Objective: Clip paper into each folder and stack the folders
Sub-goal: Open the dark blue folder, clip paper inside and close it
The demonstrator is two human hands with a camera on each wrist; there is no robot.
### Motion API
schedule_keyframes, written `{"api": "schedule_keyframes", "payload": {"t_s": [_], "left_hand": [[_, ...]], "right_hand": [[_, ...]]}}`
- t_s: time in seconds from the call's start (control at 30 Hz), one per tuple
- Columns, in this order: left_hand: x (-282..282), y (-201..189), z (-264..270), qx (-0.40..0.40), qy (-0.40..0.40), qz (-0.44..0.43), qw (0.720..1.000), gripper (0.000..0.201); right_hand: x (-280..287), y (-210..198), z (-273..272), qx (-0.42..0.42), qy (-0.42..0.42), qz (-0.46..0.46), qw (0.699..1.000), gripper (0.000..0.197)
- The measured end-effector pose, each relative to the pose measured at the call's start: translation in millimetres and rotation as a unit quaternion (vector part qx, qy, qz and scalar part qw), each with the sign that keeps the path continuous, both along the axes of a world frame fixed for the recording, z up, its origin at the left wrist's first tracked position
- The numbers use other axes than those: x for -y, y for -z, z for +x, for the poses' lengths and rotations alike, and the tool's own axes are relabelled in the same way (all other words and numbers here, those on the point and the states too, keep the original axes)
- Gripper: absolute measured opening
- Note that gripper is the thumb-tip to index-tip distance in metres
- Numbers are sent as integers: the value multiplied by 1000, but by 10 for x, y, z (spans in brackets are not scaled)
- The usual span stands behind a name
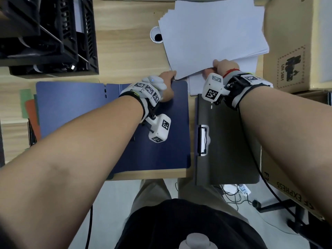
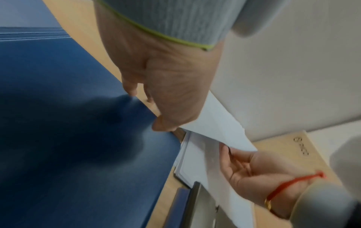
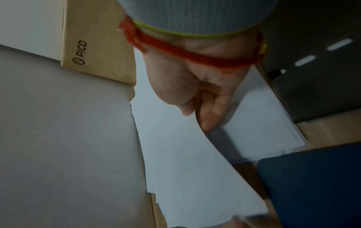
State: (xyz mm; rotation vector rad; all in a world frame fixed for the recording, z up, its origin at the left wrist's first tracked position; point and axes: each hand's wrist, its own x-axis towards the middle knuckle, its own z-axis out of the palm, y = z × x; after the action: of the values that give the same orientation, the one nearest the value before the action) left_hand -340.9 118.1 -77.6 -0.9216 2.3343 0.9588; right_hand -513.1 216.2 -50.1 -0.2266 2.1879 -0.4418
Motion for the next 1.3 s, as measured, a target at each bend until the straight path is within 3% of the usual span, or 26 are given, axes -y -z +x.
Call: {"api": "schedule_keyframes", "payload": {"t_s": [0.07, 0.17, 0.27, 0.3, 0.33, 0.4, 0.47, 0.5, 0.57, 0.6, 0.67, 0.73, 0.83, 0.9, 1.07, 1.3], "left_hand": [[66, -120, 36, -49, -124, 27, 991, 53], [161, -234, 132, -98, -304, 46, 947, 61], [317, -413, 291, -135, -448, 101, 878, 57], [408, -467, 366, -133, -472, 112, 864, 56], [496, -478, 426, -135, -483, 126, 856, 54], [598, -580, 575, -148, -492, 151, 845, 37], [609, -743, 708, -126, -473, 127, 863, 19], [605, -756, 761, -118, -463, 106, 872, 24], [559, -827, 914, -133, -441, 99, 882, 69], [519, -876, 1004, -153, -427, 103, 885, 82], [443, -960, 1140, -204, -403, 88, 888, 80], [375, -1010, 1221, -252, -411, 51, 875, 64], [276, -1104, 1354, -305, -432, 56, 847, 36], [225, -1116, 1415, -318, -432, 67, 841, 30], [129, -1075, 1540, -326, -415, 67, 847, 29], [76, -1150, 1564, -309, -399, 87, 859, 33]], "right_hand": [[-14, -57, 15, 17, 31, -15, 999, 36], [-142, -40, 65, 15, 33, -47, 998, 24], [-187, -143, 221, 103, 195, -156, 963, 5], [-212, -178, 297, 114, 256, -185, 942, 5], [-228, -145, 317, 99, 269, -191, 939, 10], [-264, -269, 496, 69, 228, -188, 953, 17], [-317, -327, 651, 51, 199, -205, 957, 23], [-328, -374, 702, 43, 172, -210, 962, 22], [-342, -422, 809, 9, 101, -219, 970, 11], [-355, -450, 868, 1, 71, -237, 969, 4], [-342, -537, 960, -9, 28, -271, 962, 17], [-336, -682, 1060, -10, -1, -311, 950, 15], [-369, -811, 1181, 31, 26, -380, 924, 10], [-413, -815, 1217, 62, 41, -397, 915, 9], [-516, -823, 1318, 70, 64, -378, 921, 30], [-503, -809, 1434, 77, 84, -376, 920, 34]]}}
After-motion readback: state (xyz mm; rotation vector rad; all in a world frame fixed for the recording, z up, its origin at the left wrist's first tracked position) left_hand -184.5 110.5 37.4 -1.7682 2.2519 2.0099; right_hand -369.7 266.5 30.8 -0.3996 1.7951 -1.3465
